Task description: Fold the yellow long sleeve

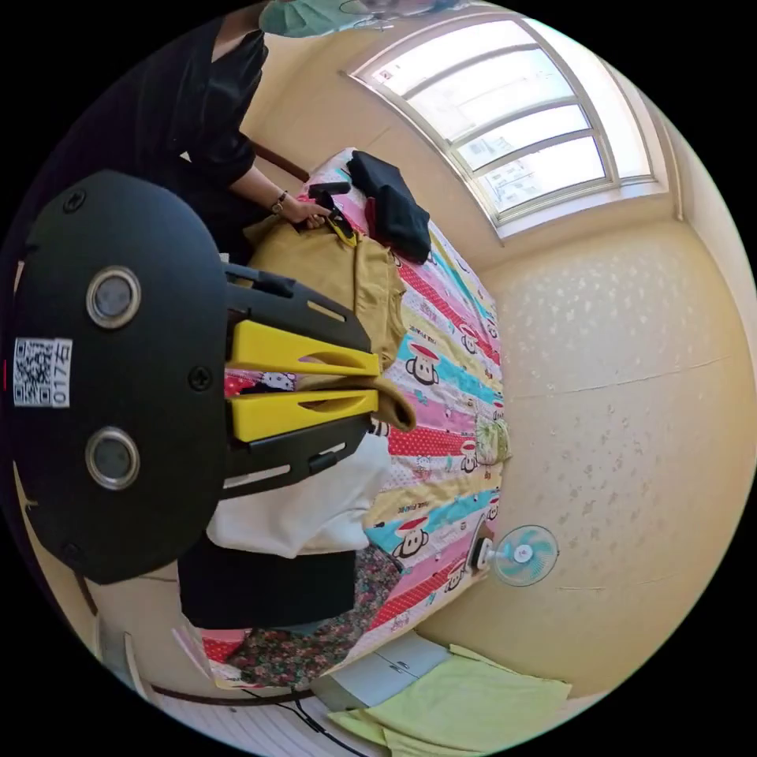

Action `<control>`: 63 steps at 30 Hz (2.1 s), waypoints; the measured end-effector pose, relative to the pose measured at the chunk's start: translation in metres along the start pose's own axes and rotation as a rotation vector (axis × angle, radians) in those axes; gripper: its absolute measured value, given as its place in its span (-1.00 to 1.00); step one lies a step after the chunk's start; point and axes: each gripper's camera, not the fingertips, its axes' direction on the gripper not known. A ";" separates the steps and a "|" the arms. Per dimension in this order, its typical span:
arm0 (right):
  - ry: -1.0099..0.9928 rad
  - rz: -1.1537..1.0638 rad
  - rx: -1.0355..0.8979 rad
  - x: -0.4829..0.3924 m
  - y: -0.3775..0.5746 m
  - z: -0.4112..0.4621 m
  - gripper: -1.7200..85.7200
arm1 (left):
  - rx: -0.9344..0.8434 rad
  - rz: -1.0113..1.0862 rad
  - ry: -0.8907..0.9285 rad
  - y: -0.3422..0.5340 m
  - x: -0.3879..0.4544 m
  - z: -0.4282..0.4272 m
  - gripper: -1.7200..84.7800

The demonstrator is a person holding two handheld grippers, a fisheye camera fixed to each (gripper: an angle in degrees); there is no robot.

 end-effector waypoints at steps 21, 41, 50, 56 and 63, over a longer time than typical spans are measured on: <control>-0.452 -0.330 -0.146 -0.227 -0.307 0.322 -0.87 | -0.075 0.002 0.002 -0.006 0.012 0.006 -0.76; -0.066 -0.264 -0.740 -0.162 -0.110 0.475 -0.70 | -0.100 -0.001 -0.010 -0.008 0.034 0.027 -0.76; -0.102 -0.021 -0.515 -0.109 0.016 0.295 -0.65 | -0.261 0.176 -0.546 0.029 0.127 -0.001 -0.62; -0.117 0.050 -0.504 -0.117 0.089 0.266 -0.64 | -0.364 0.200 -0.902 0.087 0.164 -0.011 -0.52; -0.085 -0.092 -0.587 -0.146 0.104 0.277 -0.87 | -0.472 0.057 -0.676 0.098 0.133 -0.020 -0.77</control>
